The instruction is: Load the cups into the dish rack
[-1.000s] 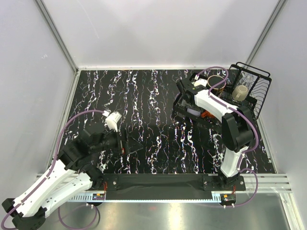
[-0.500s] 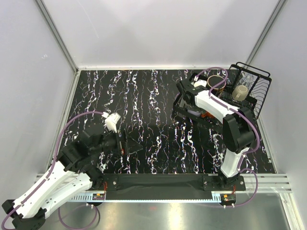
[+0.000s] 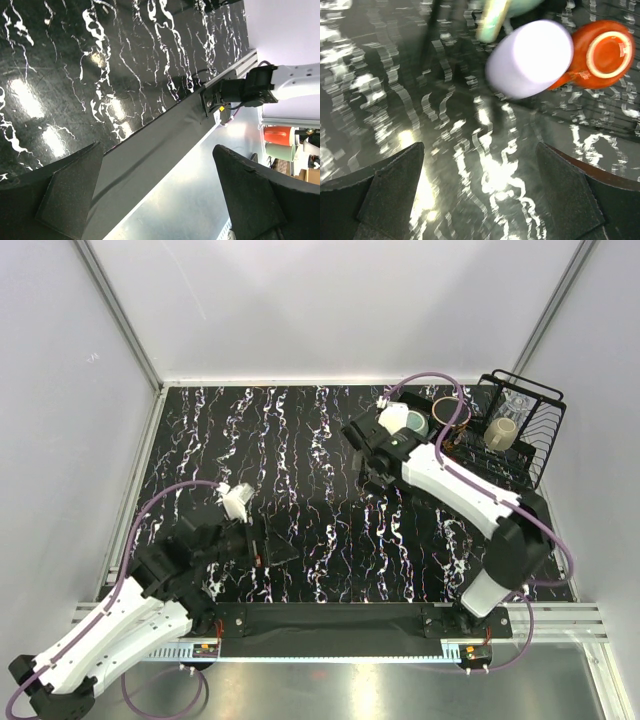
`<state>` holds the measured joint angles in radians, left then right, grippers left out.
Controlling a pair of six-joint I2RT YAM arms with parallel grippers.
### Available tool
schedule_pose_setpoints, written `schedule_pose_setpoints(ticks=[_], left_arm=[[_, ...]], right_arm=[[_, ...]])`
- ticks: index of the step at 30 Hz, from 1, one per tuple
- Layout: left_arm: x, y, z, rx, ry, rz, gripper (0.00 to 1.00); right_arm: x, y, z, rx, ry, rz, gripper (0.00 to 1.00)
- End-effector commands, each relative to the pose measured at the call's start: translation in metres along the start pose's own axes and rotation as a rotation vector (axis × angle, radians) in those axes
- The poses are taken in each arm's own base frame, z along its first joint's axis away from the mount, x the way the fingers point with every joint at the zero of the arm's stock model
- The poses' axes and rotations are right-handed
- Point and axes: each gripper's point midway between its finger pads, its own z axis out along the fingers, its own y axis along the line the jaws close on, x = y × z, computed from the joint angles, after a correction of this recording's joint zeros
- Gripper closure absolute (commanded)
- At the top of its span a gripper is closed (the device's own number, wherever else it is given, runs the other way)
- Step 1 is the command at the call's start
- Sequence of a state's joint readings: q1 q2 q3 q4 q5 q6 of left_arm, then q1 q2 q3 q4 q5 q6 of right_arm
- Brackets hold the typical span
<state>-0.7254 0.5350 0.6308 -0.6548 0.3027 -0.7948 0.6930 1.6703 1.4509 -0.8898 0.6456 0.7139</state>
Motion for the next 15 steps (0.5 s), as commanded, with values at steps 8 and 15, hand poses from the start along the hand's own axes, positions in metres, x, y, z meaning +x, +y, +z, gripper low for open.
schedule_pose_setpoints(ticks=[8,15], left_arm=[[-0.013,-0.027,0.000,0.220,-0.141,-0.035,0.01],[-0.011,-0.030,0.008,0.325,-0.178,-0.111,0.01]], right_arm=[[0.004,-0.007,-0.087,-0.349,-0.125,0.157,0.00],[0.007,-0.024,-0.134,-0.724,-0.315,0.316,0.00]])
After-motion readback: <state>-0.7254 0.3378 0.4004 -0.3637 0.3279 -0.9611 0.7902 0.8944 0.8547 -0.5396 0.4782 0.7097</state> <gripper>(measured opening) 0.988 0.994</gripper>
